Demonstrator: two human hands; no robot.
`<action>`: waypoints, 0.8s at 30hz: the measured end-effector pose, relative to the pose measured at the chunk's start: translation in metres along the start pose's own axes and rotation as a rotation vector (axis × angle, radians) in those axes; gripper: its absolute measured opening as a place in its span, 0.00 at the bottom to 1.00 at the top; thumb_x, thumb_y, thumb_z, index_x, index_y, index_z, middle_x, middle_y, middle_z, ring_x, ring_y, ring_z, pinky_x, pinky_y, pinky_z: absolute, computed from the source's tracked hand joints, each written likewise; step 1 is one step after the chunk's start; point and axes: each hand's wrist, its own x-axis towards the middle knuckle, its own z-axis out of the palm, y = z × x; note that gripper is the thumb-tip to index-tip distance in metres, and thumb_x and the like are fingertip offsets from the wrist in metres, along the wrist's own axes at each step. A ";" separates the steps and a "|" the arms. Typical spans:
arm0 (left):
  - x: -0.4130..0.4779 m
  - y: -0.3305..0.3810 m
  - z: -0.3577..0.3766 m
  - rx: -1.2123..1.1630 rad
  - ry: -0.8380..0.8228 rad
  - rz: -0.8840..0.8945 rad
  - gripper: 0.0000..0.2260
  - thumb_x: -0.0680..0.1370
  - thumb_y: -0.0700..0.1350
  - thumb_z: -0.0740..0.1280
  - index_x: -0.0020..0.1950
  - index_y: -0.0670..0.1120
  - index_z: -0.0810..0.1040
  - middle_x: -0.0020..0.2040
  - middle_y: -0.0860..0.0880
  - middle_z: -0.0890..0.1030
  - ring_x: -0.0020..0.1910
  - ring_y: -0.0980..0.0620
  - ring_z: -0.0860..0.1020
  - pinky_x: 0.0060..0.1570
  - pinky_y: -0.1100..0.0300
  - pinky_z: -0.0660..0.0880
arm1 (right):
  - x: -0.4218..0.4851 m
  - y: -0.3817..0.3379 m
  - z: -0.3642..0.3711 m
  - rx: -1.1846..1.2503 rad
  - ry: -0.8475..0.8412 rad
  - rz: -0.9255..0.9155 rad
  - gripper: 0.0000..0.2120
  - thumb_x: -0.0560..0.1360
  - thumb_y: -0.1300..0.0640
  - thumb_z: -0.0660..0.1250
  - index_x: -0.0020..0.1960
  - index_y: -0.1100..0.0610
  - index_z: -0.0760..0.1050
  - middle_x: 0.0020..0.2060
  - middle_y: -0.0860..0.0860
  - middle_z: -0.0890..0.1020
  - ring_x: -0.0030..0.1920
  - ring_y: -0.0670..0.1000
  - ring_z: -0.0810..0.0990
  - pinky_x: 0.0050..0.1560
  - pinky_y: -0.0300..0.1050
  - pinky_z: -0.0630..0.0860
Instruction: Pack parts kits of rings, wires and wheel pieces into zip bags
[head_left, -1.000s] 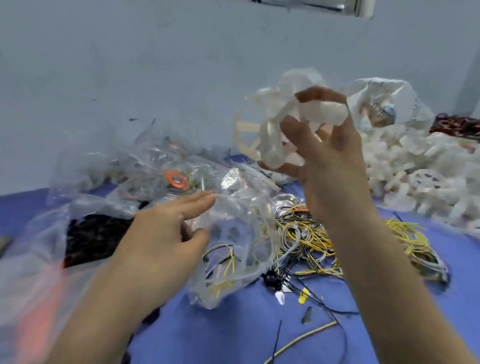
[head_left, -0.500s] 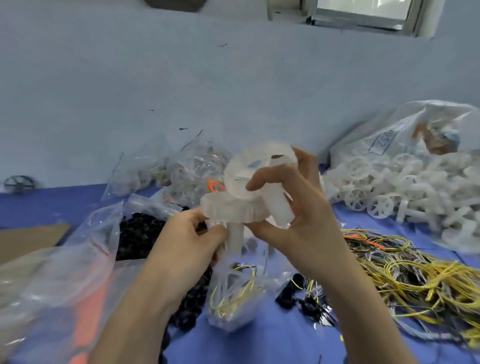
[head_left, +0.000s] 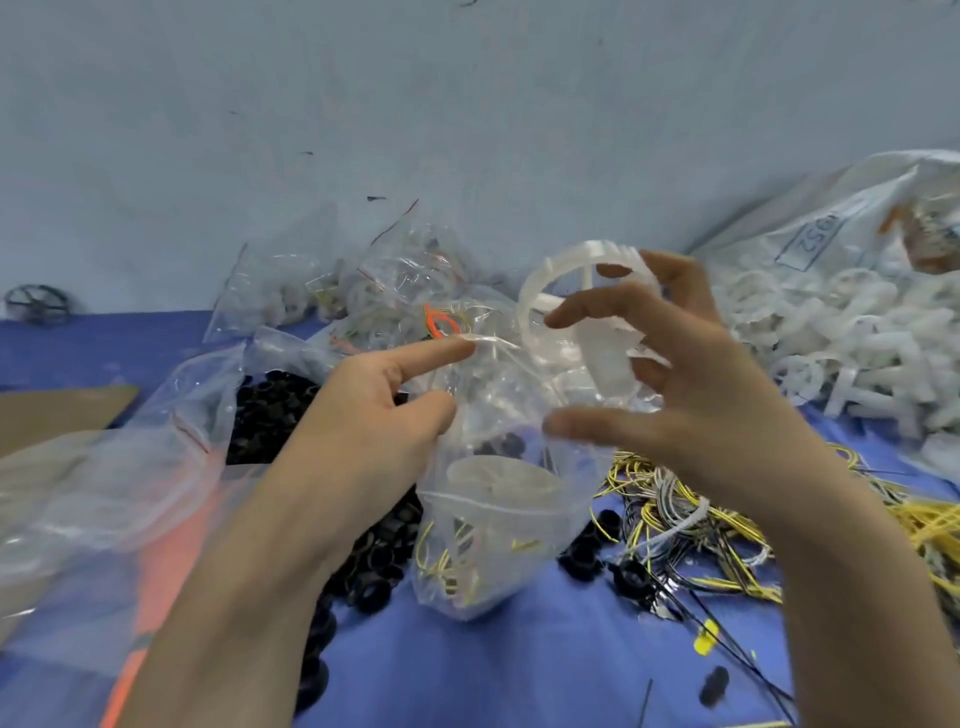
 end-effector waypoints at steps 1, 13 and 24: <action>-0.001 0.001 0.000 0.002 -0.006 -0.001 0.26 0.63 0.45 0.60 0.56 0.64 0.81 0.26 0.46 0.64 0.29 0.46 0.58 0.24 0.62 0.57 | -0.001 -0.003 -0.003 0.082 0.025 -0.011 0.20 0.59 0.47 0.78 0.50 0.40 0.78 0.60 0.43 0.67 0.58 0.37 0.74 0.53 0.31 0.72; -0.006 0.006 0.004 -0.131 -0.093 -0.003 0.22 0.72 0.30 0.60 0.55 0.51 0.84 0.33 0.59 0.83 0.28 0.58 0.78 0.28 0.69 0.73 | -0.001 -0.011 0.008 0.112 -0.281 0.135 0.14 0.71 0.38 0.65 0.56 0.37 0.76 0.57 0.35 0.78 0.44 0.45 0.83 0.33 0.42 0.80; -0.016 0.016 -0.001 0.470 -0.118 0.359 0.14 0.69 0.50 0.59 0.37 0.51 0.84 0.59 0.62 0.79 0.49 0.61 0.80 0.49 0.72 0.69 | -0.001 0.002 0.004 -0.315 -0.044 0.416 0.15 0.75 0.46 0.60 0.41 0.54 0.80 0.28 0.51 0.81 0.28 0.42 0.77 0.34 0.41 0.72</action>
